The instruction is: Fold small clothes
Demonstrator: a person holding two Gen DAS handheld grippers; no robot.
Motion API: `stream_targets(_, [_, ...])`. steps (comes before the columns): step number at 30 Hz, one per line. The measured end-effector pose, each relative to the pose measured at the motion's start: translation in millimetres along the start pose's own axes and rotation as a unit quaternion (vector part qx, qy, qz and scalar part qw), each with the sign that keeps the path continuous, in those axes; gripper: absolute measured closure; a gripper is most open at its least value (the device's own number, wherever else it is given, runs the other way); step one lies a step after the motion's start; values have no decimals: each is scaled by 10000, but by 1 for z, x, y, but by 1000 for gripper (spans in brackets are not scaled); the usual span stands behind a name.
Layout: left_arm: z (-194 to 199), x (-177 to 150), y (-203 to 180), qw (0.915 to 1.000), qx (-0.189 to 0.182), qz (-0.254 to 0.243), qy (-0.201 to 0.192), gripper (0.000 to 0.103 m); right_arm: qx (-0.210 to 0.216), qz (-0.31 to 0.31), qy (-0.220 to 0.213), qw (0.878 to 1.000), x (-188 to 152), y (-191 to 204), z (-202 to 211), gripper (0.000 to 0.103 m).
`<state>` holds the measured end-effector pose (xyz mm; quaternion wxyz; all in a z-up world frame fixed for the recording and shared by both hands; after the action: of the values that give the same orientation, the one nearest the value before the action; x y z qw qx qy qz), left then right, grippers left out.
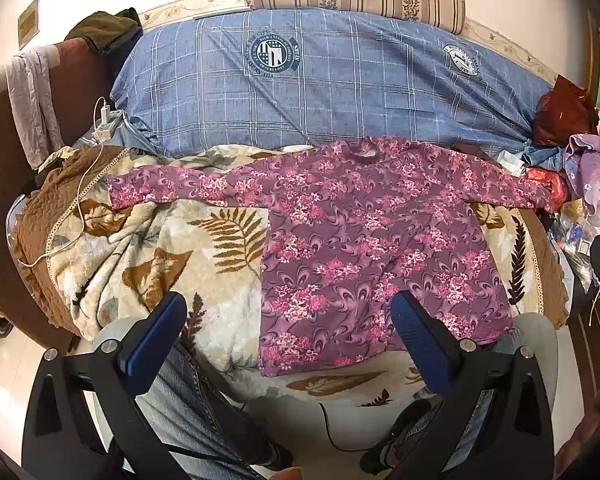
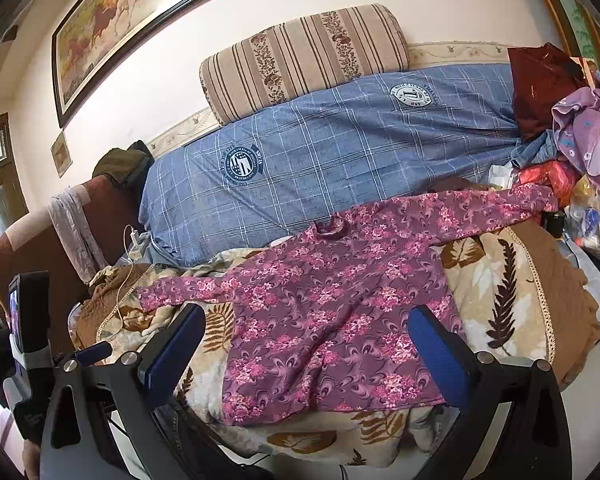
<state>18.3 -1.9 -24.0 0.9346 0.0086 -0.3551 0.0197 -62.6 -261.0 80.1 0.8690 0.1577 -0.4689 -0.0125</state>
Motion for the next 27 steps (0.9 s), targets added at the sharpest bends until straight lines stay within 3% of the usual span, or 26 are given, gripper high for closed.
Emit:
stream_targets(6, [-6, -1, 0, 10000, -8, 10, 61, 0, -124, 47, 111, 9999, 0, -1, -9, 1])
stream_targets(12, [-26, -1, -1, 9997, -22, 40, 244, 0, -630, 141, 300, 9975, -5, -9, -27, 1])
stream_targets(27, [-55, -2, -3, 9986, -36, 2, 529, 0, -819, 358, 728, 9933, -14, -7, -68, 1])
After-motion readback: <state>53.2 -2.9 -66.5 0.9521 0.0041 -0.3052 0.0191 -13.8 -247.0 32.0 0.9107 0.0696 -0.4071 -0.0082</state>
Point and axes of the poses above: each gripper's, at about its wrist camera, not at the fingertips, and z roughly against the way its jaws point, y to its left, x to its top, the point moved 7 cm from there along -z, roughly the way its jaws point, and after that the axes turned 6 degrees about y, right-handed, at the moved point
